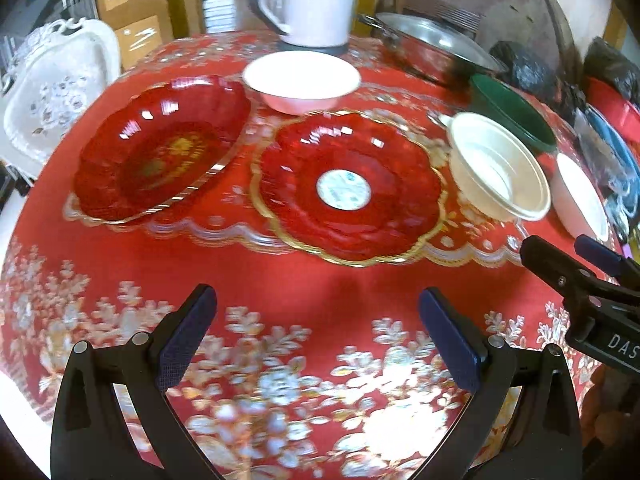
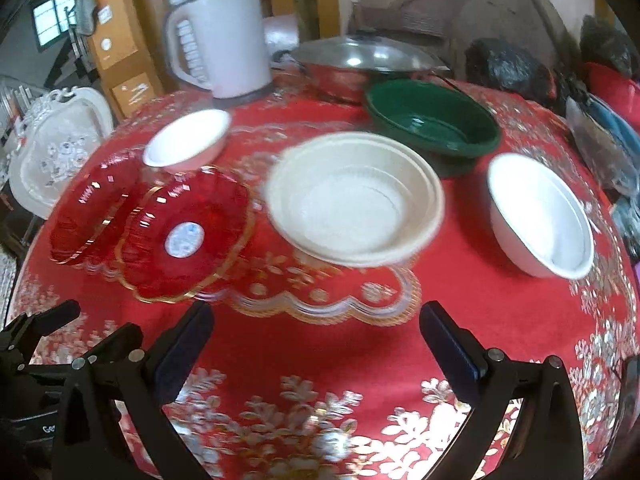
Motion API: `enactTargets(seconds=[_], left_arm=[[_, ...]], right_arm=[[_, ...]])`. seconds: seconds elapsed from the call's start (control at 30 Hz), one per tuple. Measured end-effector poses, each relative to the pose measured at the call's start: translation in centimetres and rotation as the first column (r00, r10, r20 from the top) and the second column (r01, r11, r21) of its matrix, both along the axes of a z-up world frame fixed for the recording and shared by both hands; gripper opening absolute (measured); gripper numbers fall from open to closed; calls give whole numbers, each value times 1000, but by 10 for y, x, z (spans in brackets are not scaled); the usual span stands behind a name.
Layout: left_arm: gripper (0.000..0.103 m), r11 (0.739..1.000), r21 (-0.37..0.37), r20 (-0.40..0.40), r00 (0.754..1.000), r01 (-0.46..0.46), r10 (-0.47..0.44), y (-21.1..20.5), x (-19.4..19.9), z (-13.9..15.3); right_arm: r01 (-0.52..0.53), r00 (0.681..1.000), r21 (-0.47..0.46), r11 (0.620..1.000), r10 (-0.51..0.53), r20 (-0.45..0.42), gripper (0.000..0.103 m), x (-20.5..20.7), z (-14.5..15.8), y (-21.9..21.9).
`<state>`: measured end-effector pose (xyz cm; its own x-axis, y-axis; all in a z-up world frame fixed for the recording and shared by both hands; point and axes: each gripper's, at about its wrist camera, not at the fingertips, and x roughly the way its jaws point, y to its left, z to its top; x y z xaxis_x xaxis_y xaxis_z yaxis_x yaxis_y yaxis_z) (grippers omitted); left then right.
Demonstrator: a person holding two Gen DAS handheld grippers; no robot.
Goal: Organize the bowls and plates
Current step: 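Move the left tool toward the rim of the large red 'THE WEDDING' plate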
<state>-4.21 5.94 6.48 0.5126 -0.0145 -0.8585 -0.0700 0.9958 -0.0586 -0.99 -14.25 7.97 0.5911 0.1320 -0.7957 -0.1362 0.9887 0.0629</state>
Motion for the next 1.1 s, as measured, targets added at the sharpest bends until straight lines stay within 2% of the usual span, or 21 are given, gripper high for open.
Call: enactTargets(seconds=[0.27,0.4,0.6,0.77,0.87,0.97,1.1], left_arm=[[102,994,49,10,995,-99,99,53,-4,16],[102,986,39,12,987,-160,160,91,3,25],[102,968,69,38,970,-241,239,151,20,37],[102,951,94,48,955,-296,293,189,37,41],[102,944,94,56,949,-315,311,207,46,39],[102,945,92,58,949,-313,309,217,54,37],[102,951,94,40,955,-296,293,226,68,31]], right_arm=[[-113,994,26,993,113,10,102,10,15,48],[-169,986,39,985,168,15,102,20,24,74],[-258,966,56,965,258,8,102,47,34,118],[-316,947,64,947,319,-44,102,79,28,155],[-340,931,123,932,352,-92,102,93,23,172],[-346,924,131,929,361,-124,102,106,17,185],[-356,912,150,922,378,-160,94,122,13,199]])
